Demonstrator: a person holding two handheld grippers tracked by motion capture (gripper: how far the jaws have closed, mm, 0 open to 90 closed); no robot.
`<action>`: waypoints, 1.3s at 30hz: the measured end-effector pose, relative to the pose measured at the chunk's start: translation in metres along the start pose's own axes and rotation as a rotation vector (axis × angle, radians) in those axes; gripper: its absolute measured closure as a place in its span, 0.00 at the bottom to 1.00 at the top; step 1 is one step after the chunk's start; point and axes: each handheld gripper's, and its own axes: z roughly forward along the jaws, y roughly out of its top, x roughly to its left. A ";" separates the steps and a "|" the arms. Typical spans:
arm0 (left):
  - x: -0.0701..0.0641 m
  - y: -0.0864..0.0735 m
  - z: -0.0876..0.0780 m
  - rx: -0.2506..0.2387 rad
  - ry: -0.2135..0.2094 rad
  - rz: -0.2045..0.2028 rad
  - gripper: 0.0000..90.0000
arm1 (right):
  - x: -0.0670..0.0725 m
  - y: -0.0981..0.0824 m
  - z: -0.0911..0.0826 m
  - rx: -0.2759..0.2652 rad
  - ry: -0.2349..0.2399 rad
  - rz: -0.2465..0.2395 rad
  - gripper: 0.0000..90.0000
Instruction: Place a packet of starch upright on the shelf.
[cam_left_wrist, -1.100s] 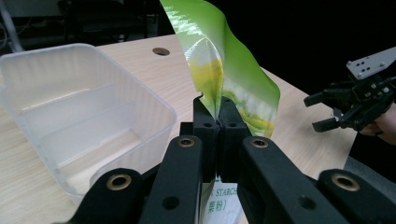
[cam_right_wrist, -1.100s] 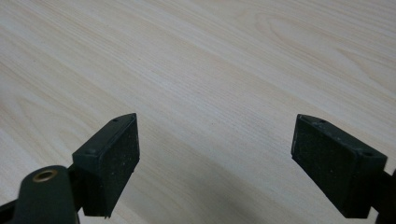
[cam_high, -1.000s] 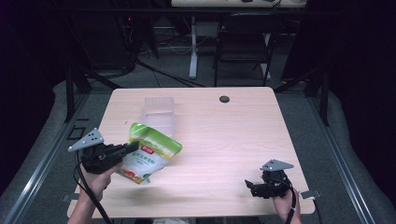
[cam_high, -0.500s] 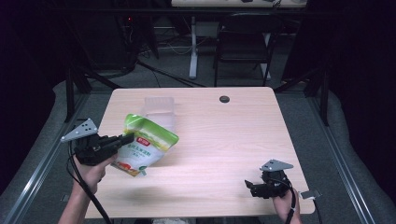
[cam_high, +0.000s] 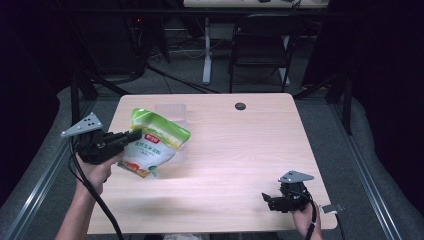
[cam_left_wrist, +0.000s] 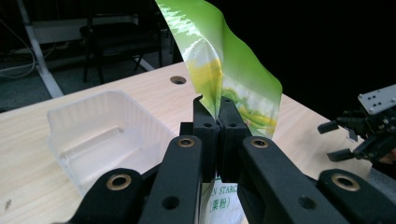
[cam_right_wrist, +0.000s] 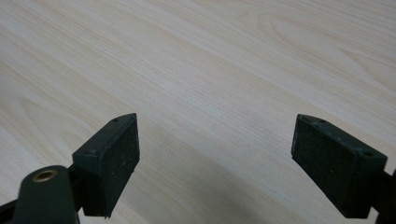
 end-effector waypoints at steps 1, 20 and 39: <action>0.001 0.003 0.000 -0.003 0.003 0.001 0.98 | 0.000 0.000 0.000 0.000 0.001 0.000 0.16; 0.029 0.039 0.031 -0.047 0.063 -0.008 0.98 | 0.000 0.000 0.001 -0.006 0.007 0.005 0.16; 0.052 0.056 0.065 -0.054 0.118 -0.023 0.98 | -0.001 0.000 0.000 -0.003 0.015 0.007 0.16</action>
